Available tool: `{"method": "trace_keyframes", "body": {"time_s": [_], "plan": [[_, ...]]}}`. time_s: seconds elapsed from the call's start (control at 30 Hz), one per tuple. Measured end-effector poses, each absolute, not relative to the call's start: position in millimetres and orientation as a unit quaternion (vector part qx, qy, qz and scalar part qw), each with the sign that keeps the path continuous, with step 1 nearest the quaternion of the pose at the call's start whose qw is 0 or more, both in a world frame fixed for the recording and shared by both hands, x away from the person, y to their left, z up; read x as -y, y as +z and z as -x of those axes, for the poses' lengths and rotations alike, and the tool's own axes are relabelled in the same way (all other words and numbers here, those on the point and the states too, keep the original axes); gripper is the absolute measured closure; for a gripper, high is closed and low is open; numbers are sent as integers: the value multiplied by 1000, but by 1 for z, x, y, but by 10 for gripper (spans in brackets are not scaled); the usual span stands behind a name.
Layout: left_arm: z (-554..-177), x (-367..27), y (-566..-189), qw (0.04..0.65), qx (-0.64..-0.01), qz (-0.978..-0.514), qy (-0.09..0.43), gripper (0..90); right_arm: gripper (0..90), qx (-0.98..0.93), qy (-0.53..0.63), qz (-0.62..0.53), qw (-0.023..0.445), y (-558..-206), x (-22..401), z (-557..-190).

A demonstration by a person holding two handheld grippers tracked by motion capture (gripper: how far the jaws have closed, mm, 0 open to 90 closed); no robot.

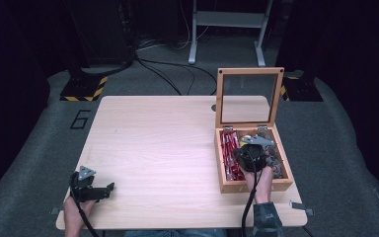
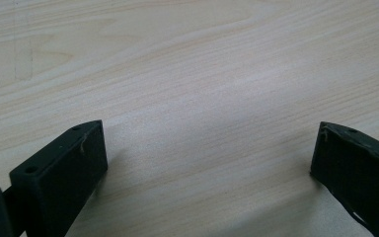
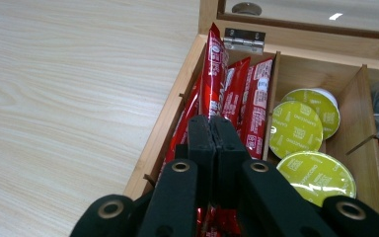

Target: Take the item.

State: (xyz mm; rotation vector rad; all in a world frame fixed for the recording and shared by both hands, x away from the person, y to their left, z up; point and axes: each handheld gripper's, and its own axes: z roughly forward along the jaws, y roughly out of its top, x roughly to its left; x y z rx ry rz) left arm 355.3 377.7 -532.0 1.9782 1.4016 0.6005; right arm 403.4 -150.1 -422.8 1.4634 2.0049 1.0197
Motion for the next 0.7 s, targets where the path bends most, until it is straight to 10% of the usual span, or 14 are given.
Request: {"method": "trace_keyframes", "body": {"time_s": [0.7], "plan": [[-355,-378,-532,316,-533,-751,228,3,887,-741,392,-489,241,-396,125,-401]]}}
